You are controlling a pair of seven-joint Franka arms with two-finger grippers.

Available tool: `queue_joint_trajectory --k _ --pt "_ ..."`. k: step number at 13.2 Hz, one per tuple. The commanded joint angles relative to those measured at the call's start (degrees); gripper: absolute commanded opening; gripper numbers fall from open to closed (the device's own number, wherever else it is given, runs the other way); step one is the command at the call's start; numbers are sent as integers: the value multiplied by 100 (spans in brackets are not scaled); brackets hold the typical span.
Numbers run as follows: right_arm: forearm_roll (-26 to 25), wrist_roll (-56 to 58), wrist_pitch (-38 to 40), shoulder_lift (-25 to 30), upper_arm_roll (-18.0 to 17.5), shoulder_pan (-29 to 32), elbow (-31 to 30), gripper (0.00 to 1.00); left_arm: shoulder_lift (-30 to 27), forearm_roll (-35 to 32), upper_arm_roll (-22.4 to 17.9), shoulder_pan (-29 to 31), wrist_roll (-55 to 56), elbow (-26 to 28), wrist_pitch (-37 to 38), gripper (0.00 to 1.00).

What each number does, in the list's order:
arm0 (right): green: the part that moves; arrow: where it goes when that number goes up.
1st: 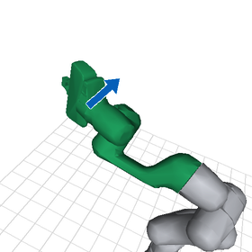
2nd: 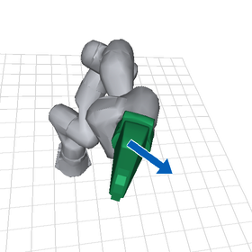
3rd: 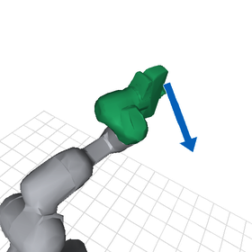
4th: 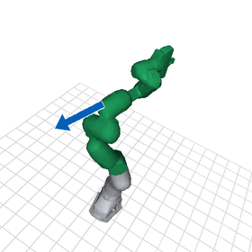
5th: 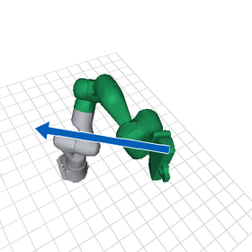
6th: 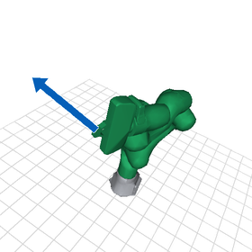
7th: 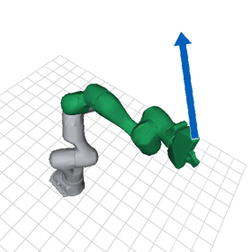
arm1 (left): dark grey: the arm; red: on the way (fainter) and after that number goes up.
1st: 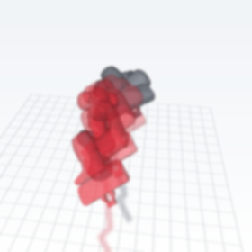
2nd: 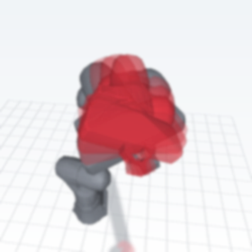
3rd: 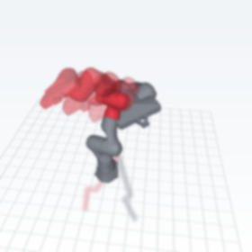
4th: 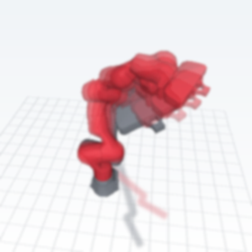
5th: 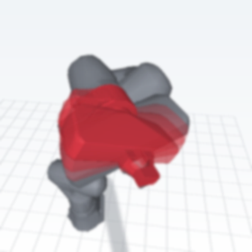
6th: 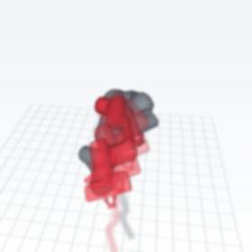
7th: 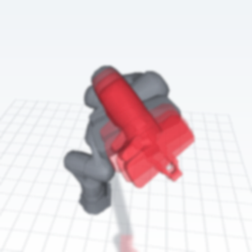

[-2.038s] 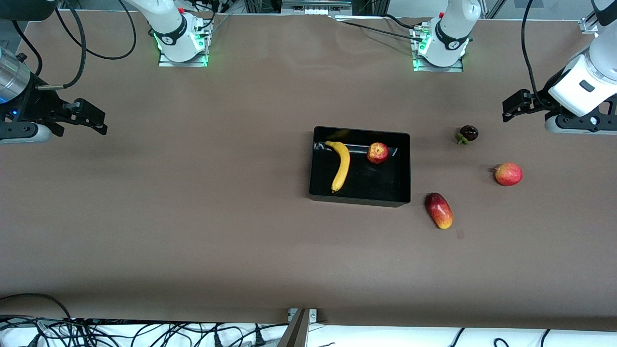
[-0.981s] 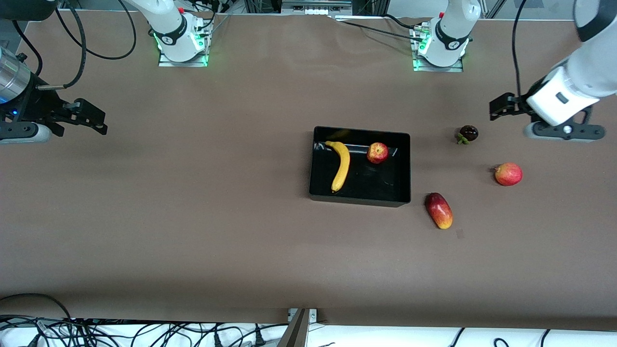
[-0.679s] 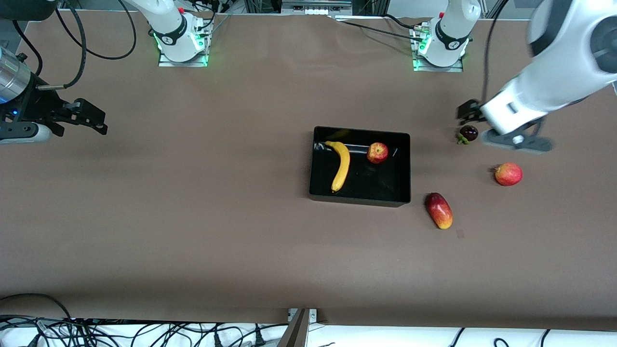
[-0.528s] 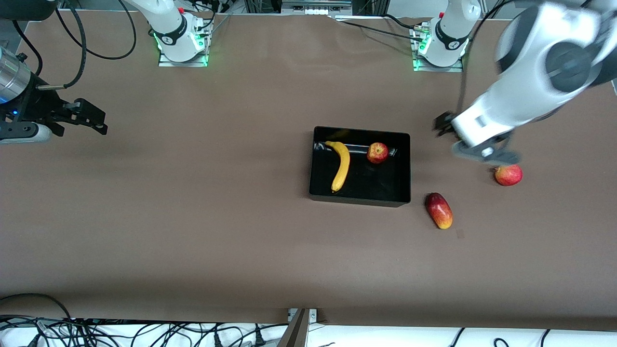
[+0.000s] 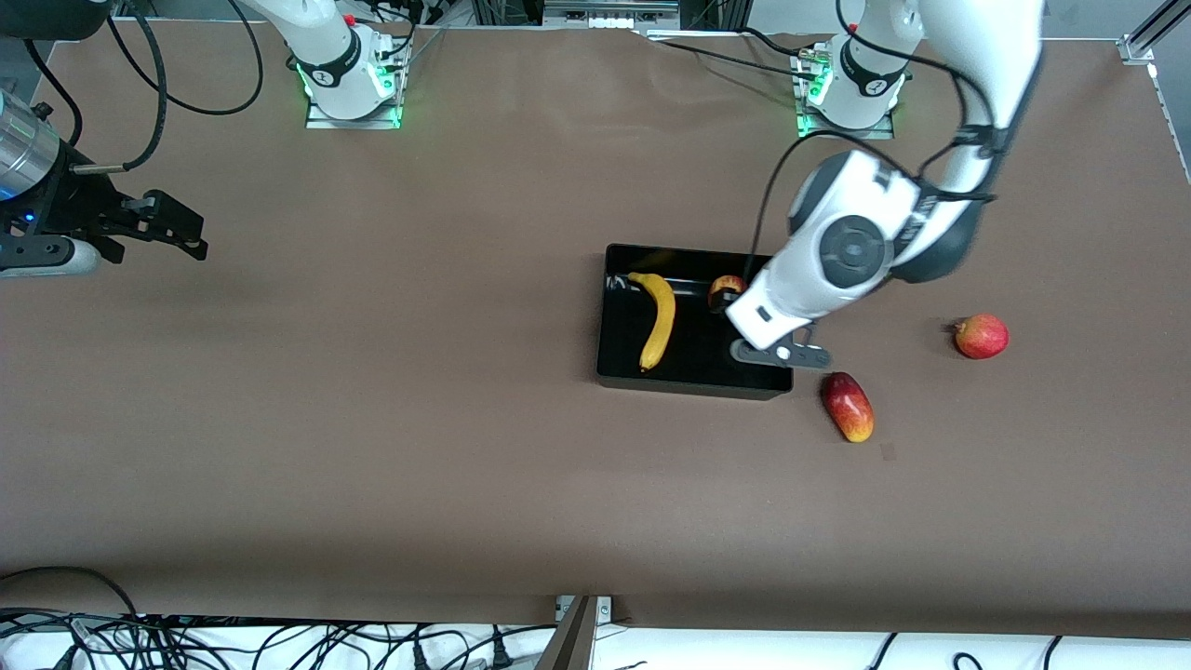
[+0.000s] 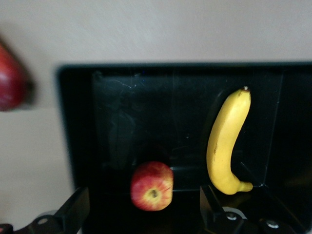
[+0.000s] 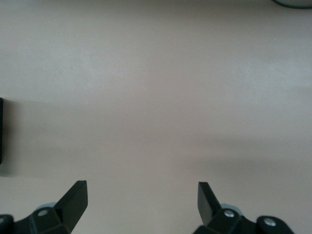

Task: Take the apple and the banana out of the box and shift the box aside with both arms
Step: 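Reach the left gripper into the black tray toward the red apple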

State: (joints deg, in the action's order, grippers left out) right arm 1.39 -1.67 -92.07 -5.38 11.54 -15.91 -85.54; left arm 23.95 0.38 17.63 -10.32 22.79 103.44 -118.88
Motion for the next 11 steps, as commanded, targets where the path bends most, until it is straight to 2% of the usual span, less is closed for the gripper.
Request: queue_joint_trajectory --k 1,5,9,11 --pt "-7 9 49 37 -46 53 11 100 -365 32 -23 -128 165 1228 -976 100" --pt "-7 9 49 37 -46 53 20 100 -278 -221 -14 -208 182 1959 -1890 100" --pt "-7 26 49 37 -46 53 11 100 -14 -231 -14 -287 191 2049 -2270 100" --pt "-7 26 49 37 -46 53 11 100 -13 -223 -14 -278 252 2023 -2262 48"
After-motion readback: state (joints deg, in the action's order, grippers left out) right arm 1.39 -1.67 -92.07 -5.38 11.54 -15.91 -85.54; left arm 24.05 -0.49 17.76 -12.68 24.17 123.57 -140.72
